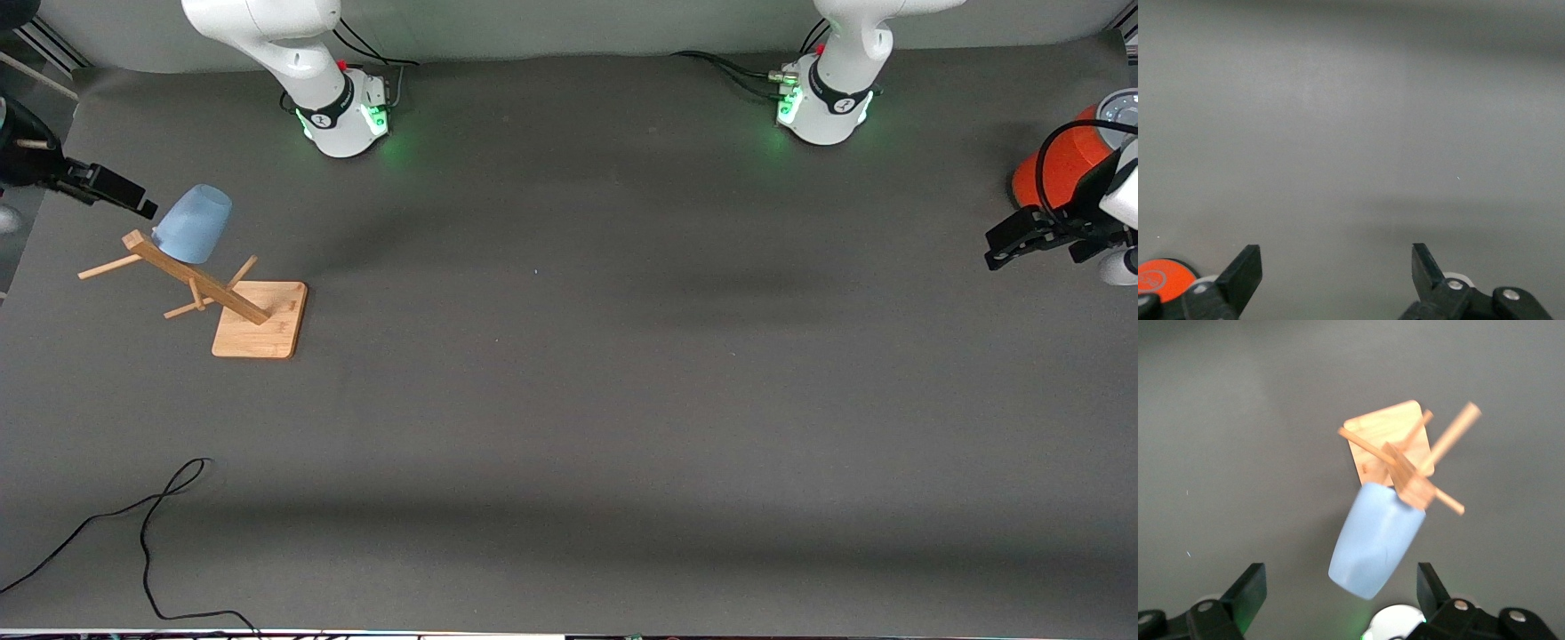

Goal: Rotate and upright cup with both arms
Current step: 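Move the right gripper toward the blue cup on the wooden stand, then close the right gripper on the blue cup's base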

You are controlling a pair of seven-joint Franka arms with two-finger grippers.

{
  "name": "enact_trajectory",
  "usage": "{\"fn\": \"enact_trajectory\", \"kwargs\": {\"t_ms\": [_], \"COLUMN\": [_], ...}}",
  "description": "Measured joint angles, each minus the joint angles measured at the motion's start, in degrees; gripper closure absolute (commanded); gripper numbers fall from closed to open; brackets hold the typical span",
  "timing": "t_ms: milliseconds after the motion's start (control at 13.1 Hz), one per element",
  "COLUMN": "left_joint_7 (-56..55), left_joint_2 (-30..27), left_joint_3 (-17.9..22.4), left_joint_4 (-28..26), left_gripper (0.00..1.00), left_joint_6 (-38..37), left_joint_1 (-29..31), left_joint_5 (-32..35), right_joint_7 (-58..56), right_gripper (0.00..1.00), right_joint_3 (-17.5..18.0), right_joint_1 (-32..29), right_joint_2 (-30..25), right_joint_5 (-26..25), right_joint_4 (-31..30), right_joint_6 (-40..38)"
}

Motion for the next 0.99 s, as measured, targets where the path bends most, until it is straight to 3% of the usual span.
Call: {"fn": "enact_trajectory", "kwargs": {"t_ms": [381, 686, 990], "left_joint_7": [0.0, 0.0, 0.0], "left_joint_2": [0.2, 0.5, 0.5], "left_joint_3": [0.0, 0.0, 0.0], "left_joint_4": [0.0, 0.0, 0.0], "left_gripper": [0.00, 0.00, 0.00], "left_joint_6": [0.0, 0.0, 0.0], "left_joint_1": [0.0, 0.0, 0.0], "left_joint_5": [0.0, 0.0, 0.0], "right_joint_7": [19.8, 21.8, 21.8], "right_gripper": [0.00, 0.00, 0.00], "right_joint_3": [-1.2, -1.7, -1.7], "right_joint_1": [0.0, -0.1, 0.0], "right_joint_2": [-4.8, -4.7, -4.1], "right_joint_5": [-2.4, -2.9, -3.0], "right_joint_4": [-6.7, -8.4, -14.8], "right_joint_6": [2.7, 4.0, 10.1]}}
